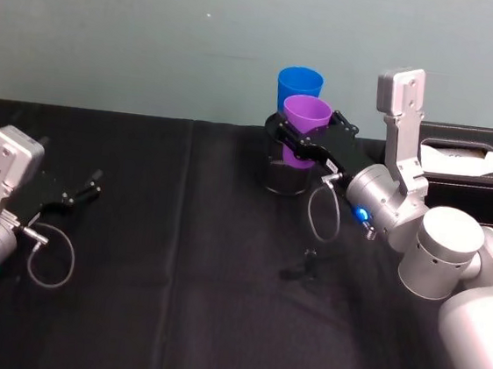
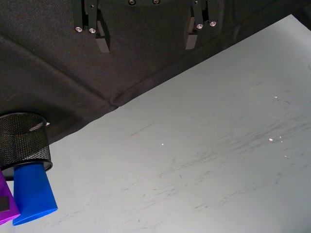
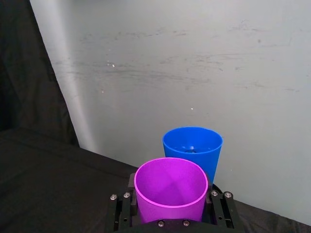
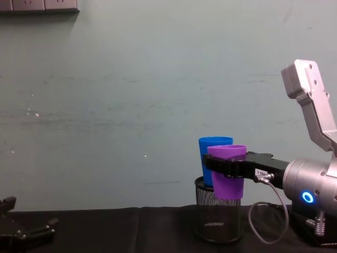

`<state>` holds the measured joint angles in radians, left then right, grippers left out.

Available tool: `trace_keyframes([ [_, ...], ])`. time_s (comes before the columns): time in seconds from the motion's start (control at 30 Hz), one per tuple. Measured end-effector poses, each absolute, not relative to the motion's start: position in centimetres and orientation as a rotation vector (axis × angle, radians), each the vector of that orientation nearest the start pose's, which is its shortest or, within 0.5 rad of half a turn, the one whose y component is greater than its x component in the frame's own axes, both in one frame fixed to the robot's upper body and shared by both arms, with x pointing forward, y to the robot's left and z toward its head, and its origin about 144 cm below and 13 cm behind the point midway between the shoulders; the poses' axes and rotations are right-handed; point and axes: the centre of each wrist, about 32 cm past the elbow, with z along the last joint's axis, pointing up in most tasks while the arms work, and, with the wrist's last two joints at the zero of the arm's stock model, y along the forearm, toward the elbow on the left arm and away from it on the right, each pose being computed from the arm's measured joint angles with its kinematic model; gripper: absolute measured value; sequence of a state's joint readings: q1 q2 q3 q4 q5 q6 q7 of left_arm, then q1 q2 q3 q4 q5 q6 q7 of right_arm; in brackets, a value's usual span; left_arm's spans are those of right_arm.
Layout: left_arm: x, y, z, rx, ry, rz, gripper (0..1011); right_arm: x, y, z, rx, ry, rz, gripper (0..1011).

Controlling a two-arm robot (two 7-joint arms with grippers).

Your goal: Pick up one cup with a gripper and tap it against the other cup.

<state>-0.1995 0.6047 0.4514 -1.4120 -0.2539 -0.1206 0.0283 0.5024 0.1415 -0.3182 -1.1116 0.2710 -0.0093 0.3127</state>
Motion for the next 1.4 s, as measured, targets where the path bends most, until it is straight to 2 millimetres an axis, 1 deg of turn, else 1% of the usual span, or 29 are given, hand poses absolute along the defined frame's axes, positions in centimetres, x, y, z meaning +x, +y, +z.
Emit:
trace_keyframes([
  [1.4, 48.86, 30.96, 113.98, 0.304, -0.285, 1.248, 1000, 58.91, -19.89, 118.21, 0.0, 0.0, -1.041, 734],
])
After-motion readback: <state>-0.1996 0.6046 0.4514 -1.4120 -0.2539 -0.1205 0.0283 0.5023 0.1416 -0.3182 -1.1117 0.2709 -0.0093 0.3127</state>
